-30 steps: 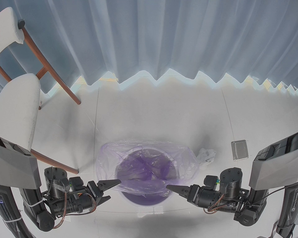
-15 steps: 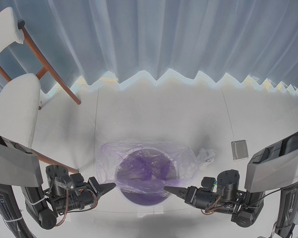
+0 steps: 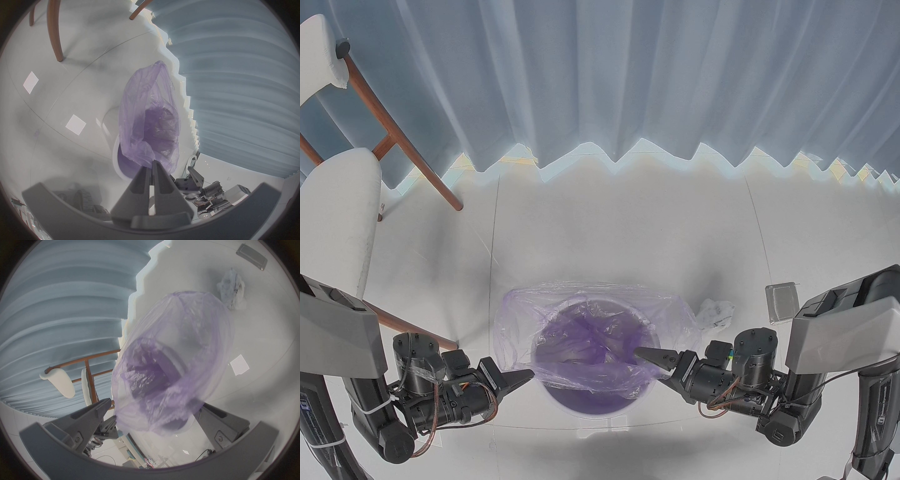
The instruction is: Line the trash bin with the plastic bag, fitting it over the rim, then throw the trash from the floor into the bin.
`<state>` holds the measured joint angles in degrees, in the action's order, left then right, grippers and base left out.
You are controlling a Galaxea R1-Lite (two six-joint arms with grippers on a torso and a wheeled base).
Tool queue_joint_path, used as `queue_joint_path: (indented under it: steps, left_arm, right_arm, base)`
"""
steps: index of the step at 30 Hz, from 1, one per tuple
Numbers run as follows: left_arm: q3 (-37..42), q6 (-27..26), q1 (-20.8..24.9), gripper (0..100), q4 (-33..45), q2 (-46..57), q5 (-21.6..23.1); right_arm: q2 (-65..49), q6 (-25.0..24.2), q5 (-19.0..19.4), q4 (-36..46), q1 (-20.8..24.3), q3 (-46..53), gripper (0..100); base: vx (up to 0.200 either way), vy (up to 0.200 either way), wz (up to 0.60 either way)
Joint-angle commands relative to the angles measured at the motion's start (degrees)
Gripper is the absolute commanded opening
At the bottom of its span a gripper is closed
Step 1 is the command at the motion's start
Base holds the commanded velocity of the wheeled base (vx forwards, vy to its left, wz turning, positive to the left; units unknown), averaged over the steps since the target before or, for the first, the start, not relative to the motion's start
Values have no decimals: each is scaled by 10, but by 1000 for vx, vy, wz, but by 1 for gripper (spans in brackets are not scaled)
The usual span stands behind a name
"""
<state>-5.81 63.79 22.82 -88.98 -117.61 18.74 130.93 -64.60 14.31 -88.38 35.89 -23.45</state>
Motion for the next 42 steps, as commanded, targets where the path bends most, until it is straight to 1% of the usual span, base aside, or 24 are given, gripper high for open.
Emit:
queue_joint_path:
  steps: [1,2,6,8,10,12,14,16,19,22,23,25,28,31,32,33,35,36,38,42]
  left_arm:
    - [1,0,-3,0,-1,5,1]
    - [2,0,-2,0,-1,5,1]
    - [11,-1,2,0,-1,0,2]
    - [27,-5,6,0,-1,-2,2]
    - [33,-25,6,0,0,-10,4]
    - [40,-53,6,0,-1,-29,2]
    - [51,-83,7,0,-1,-50,1]
    - [58,-119,12,0,0,-75,1]
    - [58,-140,15,0,-1,-108,-7]
    - [58,-143,22,0,-1,-122,-31]
    - [58,-144,28,0,-1,-126,-37]
    - [58,-148,39,0,-1,-132,-47]
    - [58,-161,73,0,-1,-155,-68]
    - [58,-182,93,0,-1,-174,-104]
    - [58,-184,93,0,-1,-175,-107]
    - [57,-202,96,0,-1,-186,-124]
    - [57,-221,96,0,-1,-201,-141]
    - [57,-222,96,0,-1,-202,-142]
    - [56,-233,95,0,-1,-213,-165]
    - [47,-233,92,0,-1,-224,-186]
  right_arm:
    - [11,0,-1,2,-13,-13,100]
    - [12,0,-2,3,-13,-12,0]
    - [9,3,-7,4,-6,-2,0]
    - [8,19,-8,3,3,13,0]
    - [11,47,-9,2,8,25,0]
    - [18,85,-16,1,11,38,0]
    - [28,128,-24,-4,23,59,0]
    - [41,178,-38,-15,35,75,0]
    - [56,219,-72,-15,61,90,0]
    - [67,235,-107,-15,87,95,0]
    - [71,239,-113,-15,94,97,0]
    - [79,246,-117,-16,102,99,0]
    - [92,261,-124,-16,121,104,0]
    - [108,274,-143,-16,125,103,0]
    - [109,276,-146,-16,125,102,0]
    - [115,286,-155,-16,126,100,0]
    - [126,298,-162,-16,128,99,0]
    - [127,299,-162,-16,129,98,0]
    - [136,306,-183,-16,134,90,0]
    - [151,308,-213,-16,135,66,0]
  base:
    - [0,0,0]
    - [0,0,0]
    - [0,0,0]
    - [0,0,0]
    - [0,0,0]
    - [0,0,0]
    - [0,0,0]
    - [0,0,0]
    - [0,0,0]
    - [0,0,0]
    - [0,0,0]
    - [0,0,0]
    - [0,0,0]
    - [0,0,0]
    - [0,0,0]
    - [0,0,0]
    - [0,0,0]
    - [0,0,0]
    - [0,0,0]
    - [0,0,0]
